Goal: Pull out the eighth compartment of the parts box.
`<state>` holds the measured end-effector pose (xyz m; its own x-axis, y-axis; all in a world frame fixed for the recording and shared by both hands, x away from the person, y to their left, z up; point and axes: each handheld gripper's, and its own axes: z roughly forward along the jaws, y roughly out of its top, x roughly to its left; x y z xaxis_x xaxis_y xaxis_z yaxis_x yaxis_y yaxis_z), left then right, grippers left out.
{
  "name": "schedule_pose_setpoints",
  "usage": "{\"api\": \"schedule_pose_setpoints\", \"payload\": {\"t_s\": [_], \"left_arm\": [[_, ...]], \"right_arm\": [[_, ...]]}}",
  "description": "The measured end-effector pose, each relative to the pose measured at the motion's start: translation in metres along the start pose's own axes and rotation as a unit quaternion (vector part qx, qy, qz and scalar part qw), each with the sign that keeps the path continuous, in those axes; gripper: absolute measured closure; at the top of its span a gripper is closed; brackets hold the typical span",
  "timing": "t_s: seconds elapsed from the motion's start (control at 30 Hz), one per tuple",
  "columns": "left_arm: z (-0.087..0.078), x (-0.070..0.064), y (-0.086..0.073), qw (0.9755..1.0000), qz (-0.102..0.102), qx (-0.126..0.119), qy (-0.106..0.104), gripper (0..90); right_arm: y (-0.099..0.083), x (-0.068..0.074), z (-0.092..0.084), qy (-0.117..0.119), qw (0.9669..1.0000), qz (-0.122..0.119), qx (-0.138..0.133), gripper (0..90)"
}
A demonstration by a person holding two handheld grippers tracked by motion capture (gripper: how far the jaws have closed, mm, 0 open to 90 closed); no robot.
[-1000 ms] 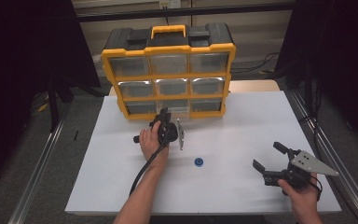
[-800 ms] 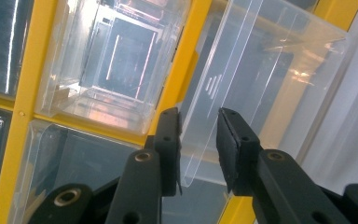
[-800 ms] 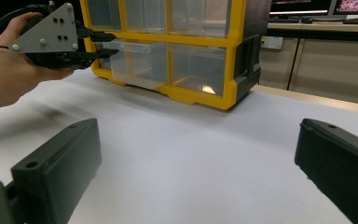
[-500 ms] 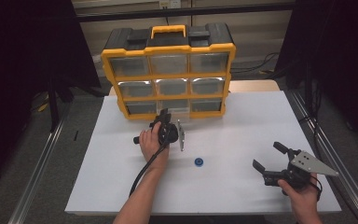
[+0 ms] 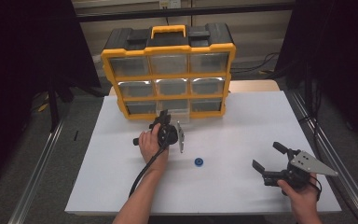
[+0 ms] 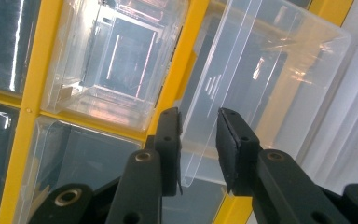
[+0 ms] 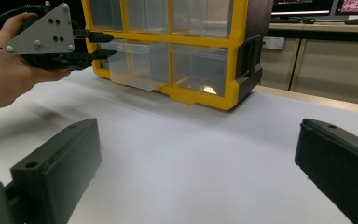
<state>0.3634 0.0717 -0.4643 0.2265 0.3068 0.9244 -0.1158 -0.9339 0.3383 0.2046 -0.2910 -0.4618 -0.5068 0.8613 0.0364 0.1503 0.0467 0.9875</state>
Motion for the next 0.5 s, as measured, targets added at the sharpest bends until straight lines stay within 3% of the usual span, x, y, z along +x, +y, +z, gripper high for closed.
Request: {"api": "schedule_pose_setpoints", "payload": {"t_s": [0.5], "left_arm": [[-0.0036,-0.0002,0.0002,1.0,0.002,0.0,0.003,71.0]], "right_arm": [[-0.0002,0.0008,0.0003,0.003,1.0,0.002,0.002,0.0]]}}
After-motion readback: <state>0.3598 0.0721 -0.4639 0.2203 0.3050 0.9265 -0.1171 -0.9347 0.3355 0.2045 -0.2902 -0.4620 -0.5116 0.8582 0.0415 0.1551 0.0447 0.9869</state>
